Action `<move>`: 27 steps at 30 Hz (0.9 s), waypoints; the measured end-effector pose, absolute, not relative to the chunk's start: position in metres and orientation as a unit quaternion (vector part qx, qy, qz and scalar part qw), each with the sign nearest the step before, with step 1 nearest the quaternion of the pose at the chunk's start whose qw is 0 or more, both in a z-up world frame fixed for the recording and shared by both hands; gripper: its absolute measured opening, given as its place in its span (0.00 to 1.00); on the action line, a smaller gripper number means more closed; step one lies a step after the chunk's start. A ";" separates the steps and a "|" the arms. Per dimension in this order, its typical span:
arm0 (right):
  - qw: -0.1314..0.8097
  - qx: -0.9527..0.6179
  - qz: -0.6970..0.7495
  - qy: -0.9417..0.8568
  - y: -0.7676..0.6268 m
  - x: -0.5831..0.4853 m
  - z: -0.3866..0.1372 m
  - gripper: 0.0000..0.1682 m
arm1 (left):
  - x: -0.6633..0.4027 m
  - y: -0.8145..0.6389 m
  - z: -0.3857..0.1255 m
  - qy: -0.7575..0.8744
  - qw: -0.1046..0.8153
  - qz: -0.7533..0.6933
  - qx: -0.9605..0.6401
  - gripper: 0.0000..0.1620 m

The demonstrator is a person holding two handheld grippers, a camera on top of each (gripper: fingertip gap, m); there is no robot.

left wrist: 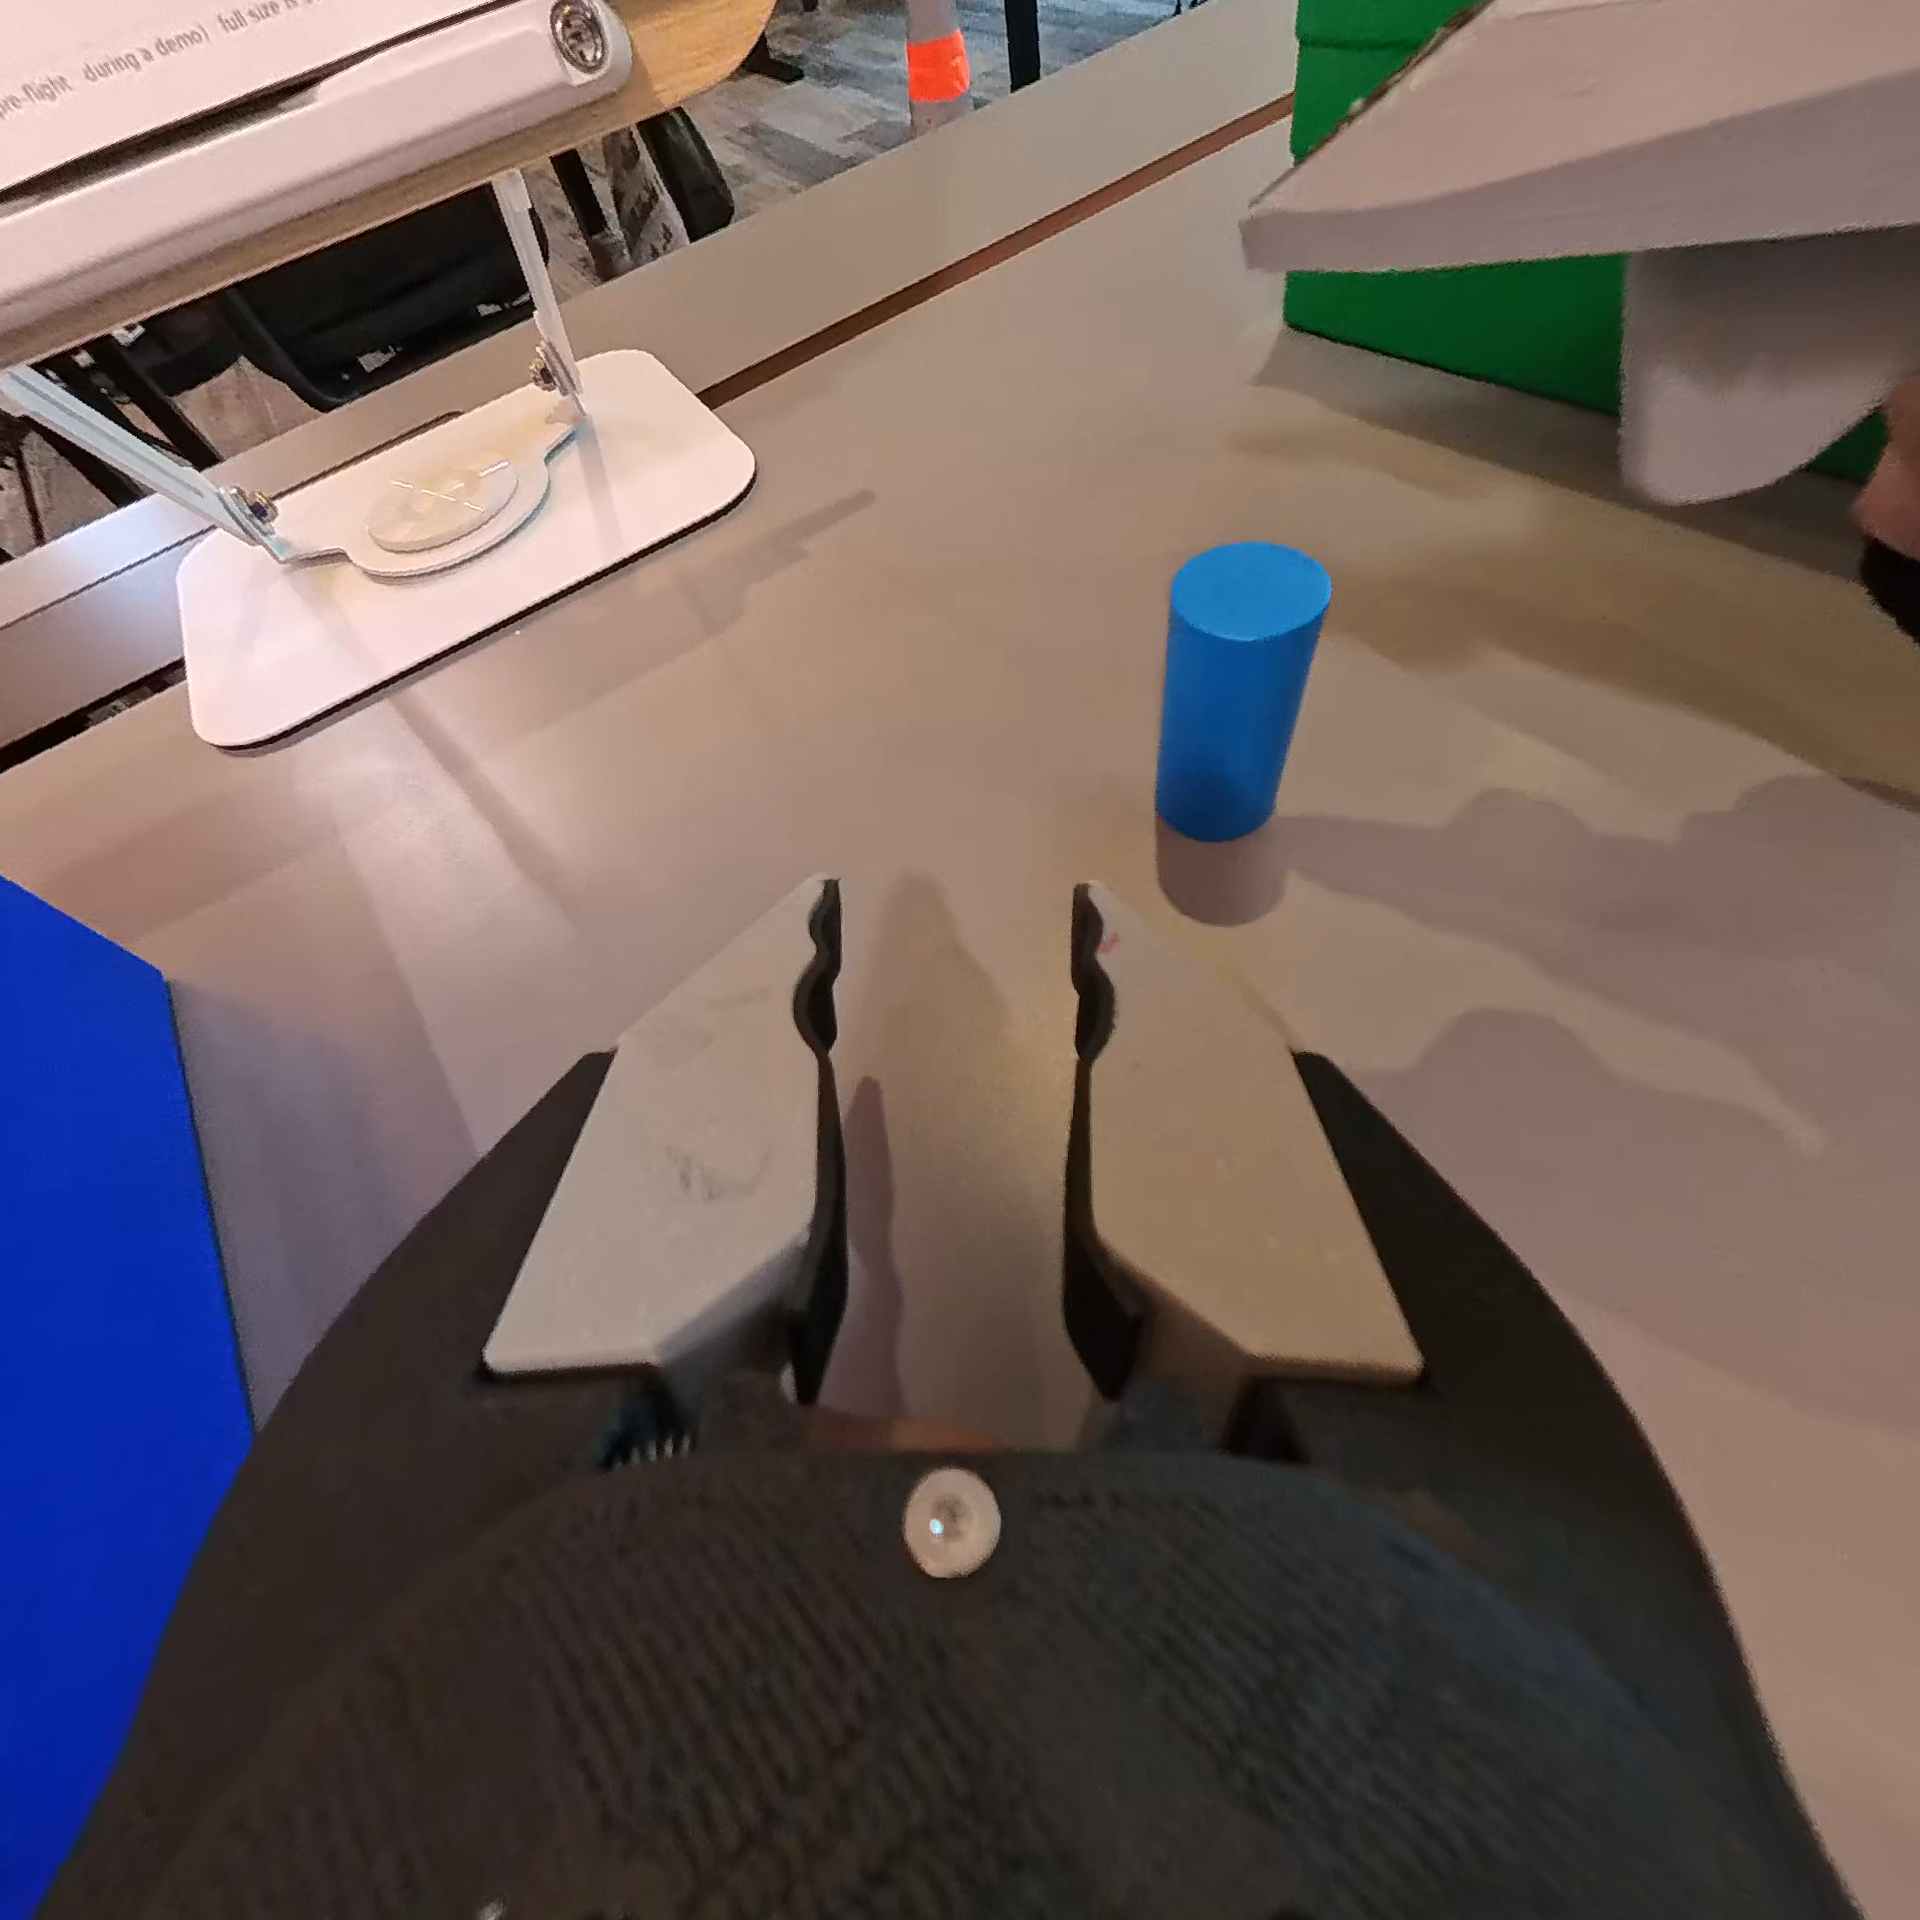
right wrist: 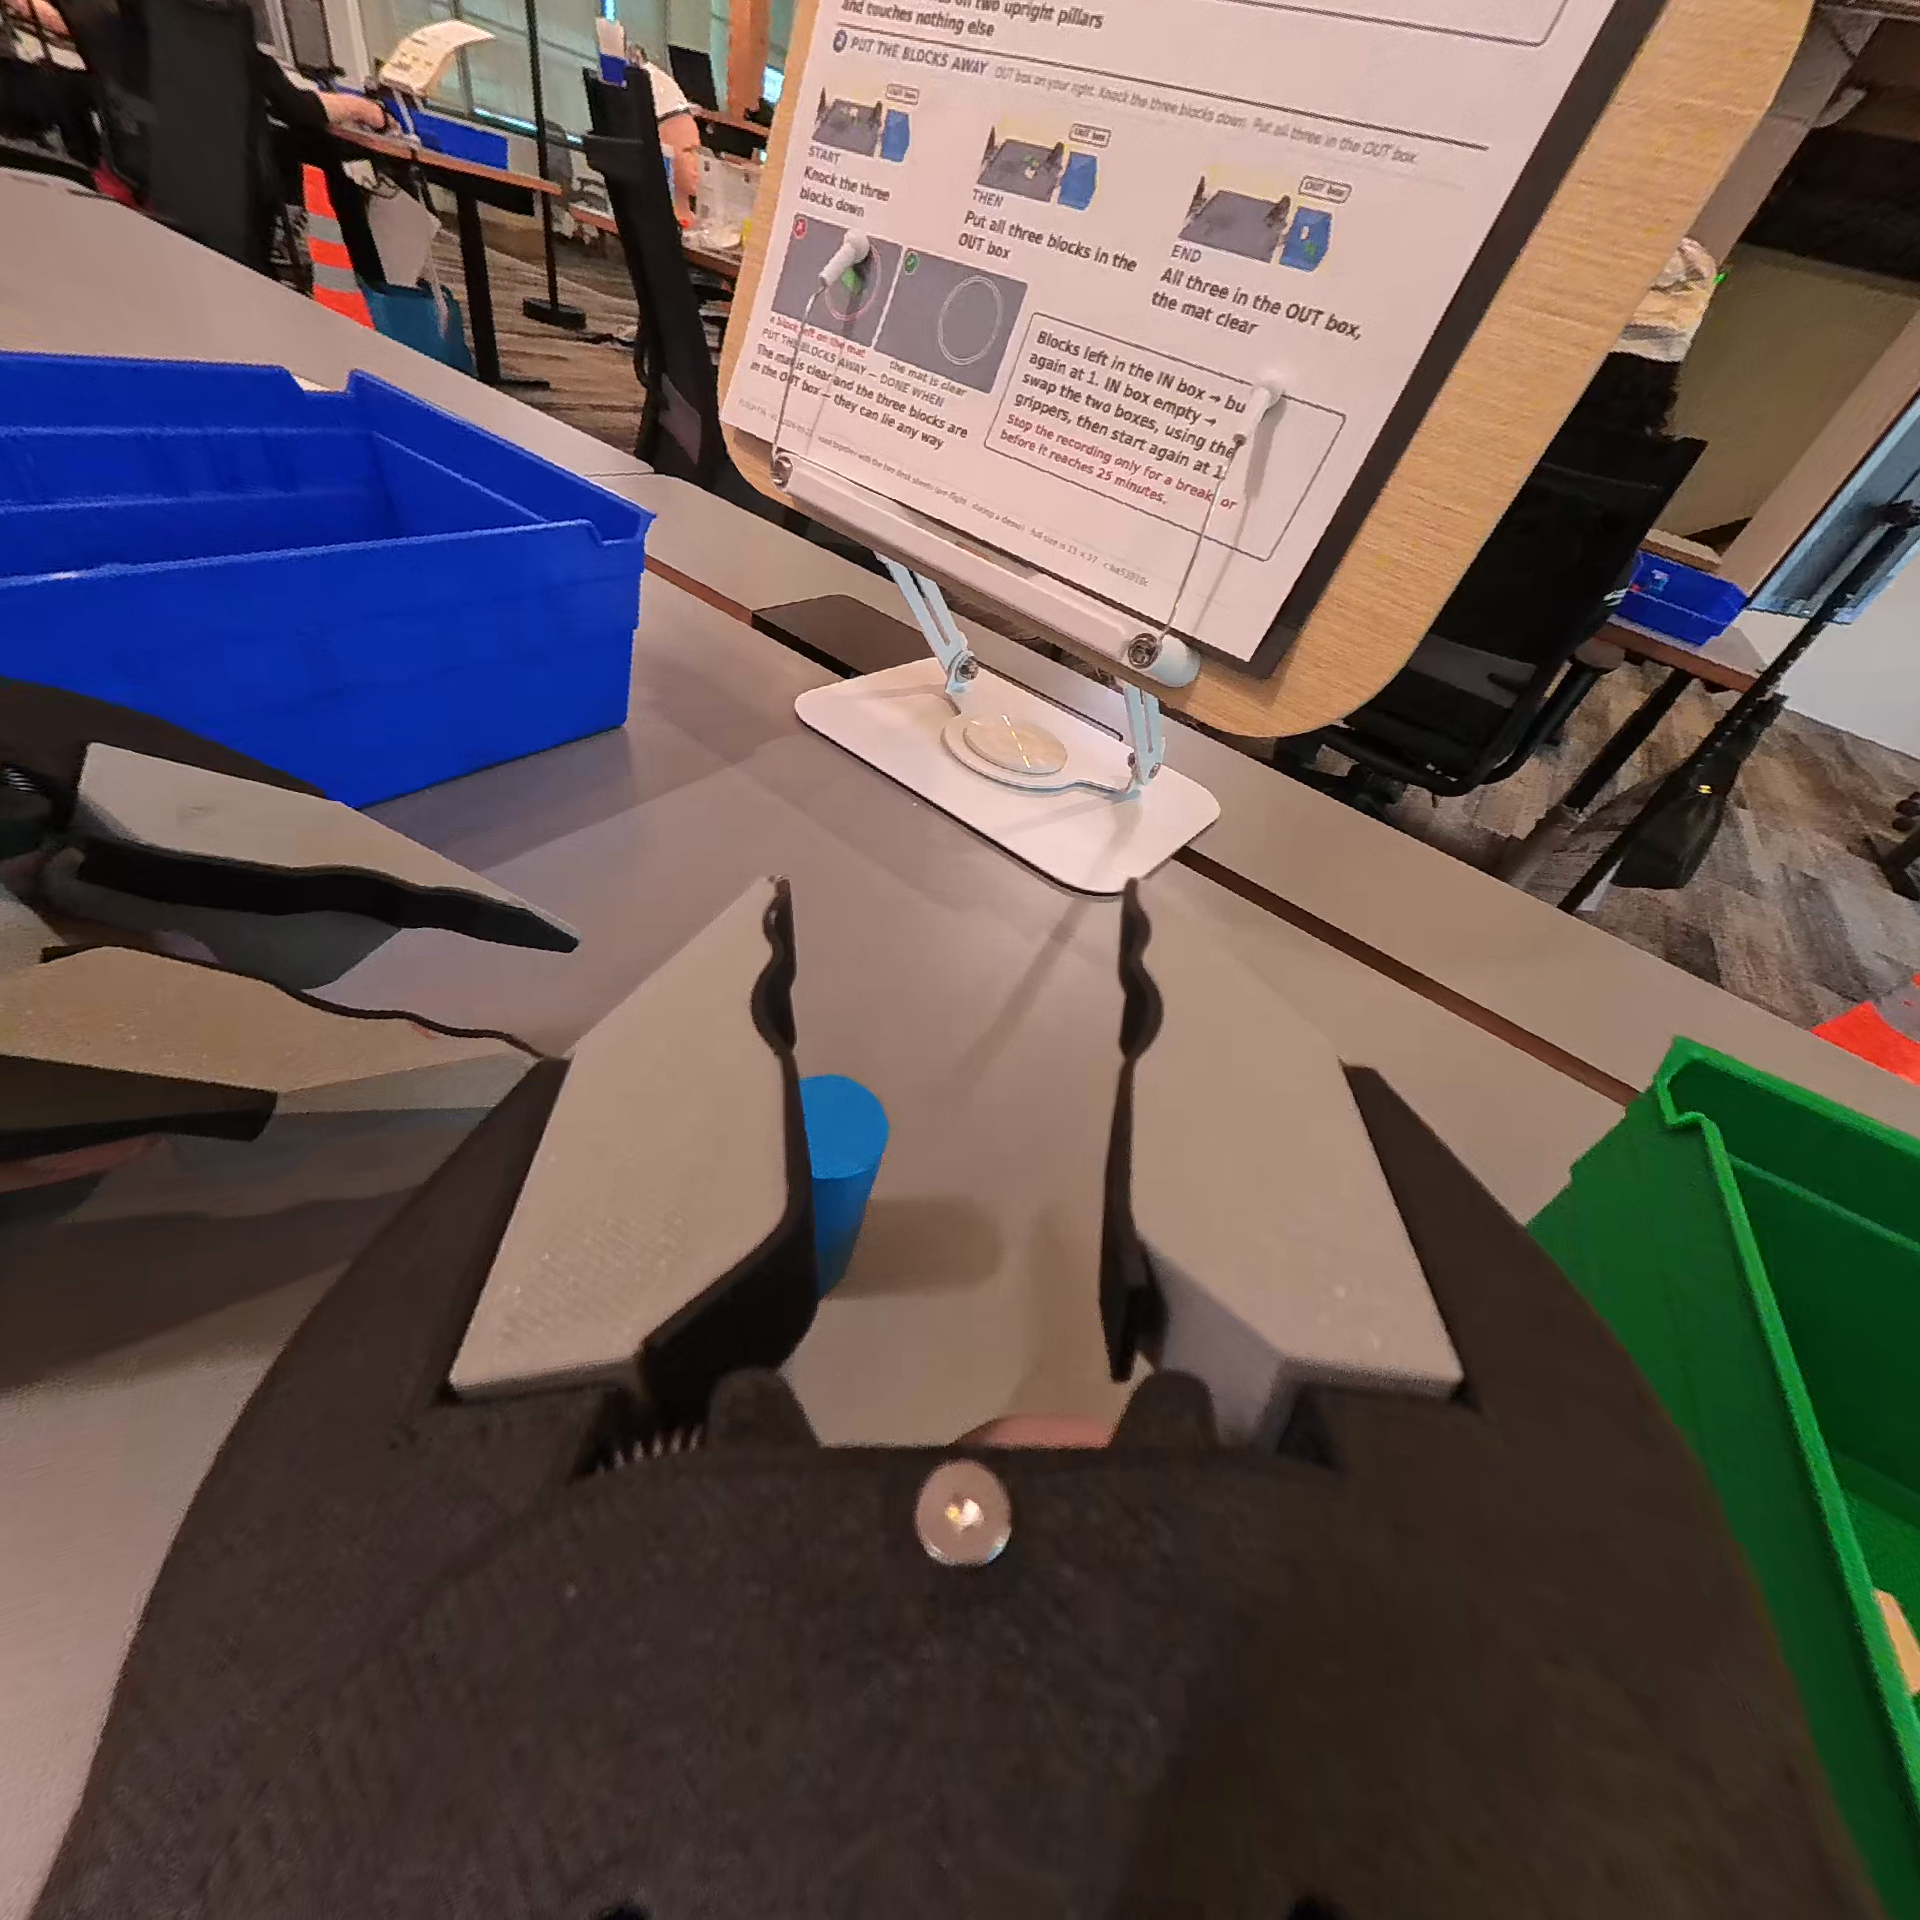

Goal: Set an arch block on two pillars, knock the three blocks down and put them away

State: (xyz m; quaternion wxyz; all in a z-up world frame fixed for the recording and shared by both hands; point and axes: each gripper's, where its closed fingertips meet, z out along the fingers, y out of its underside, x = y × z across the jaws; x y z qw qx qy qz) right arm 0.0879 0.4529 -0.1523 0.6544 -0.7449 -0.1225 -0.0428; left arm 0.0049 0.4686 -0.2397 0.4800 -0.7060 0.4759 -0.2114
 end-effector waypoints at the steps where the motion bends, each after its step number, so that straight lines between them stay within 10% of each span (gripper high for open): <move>1: 0.654 -0.746 -0.049 -0.117 0.453 0.091 -0.153 0.36 | 0.005 0.468 -0.240 0.477 0.480 -0.211 -0.706 0.26; 27: 0.635 -0.764 -0.074 -0.092 0.459 0.104 -0.164 0.38 | 0.004 0.468 -0.240 0.479 0.484 -0.201 -0.704 0.26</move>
